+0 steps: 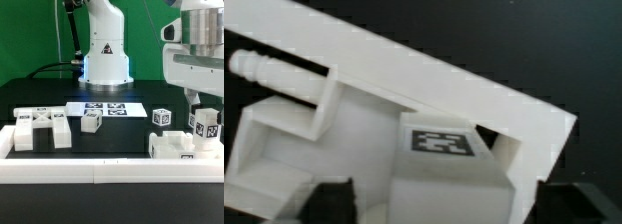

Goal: Assemble chair

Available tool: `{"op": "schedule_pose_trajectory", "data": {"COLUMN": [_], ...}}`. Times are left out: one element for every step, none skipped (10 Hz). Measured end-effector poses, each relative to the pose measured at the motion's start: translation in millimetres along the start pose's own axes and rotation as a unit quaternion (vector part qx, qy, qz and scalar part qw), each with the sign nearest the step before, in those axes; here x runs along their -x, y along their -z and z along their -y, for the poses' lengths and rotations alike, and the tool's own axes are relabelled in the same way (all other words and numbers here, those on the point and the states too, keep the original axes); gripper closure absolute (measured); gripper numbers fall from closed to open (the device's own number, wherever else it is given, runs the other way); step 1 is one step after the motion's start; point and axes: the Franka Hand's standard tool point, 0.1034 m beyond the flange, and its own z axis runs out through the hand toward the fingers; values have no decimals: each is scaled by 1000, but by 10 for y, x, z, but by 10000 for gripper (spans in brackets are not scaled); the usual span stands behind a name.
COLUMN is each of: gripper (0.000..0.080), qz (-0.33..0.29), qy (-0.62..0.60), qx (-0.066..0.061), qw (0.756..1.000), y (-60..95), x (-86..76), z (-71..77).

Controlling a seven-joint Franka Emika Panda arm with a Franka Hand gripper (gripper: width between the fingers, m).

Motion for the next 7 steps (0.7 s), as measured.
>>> {"op": "schedule_pose_trajectory", "data": {"gripper": [186, 186, 157, 152, 152, 151, 151], "qz": [4, 5, 6, 5, 4, 5, 5], "qy": [46, 104, 159, 231, 290, 337, 356], "qx": [8, 9, 9, 6, 5, 6, 6], "qw": [999, 995, 987, 973, 957, 941, 935], "y": [1, 4, 1, 3, -2, -9, -13], "x": [21, 30, 40, 22, 9, 11, 31], "z": [-15, -12, -13, -9, -13, -19, -17]}}
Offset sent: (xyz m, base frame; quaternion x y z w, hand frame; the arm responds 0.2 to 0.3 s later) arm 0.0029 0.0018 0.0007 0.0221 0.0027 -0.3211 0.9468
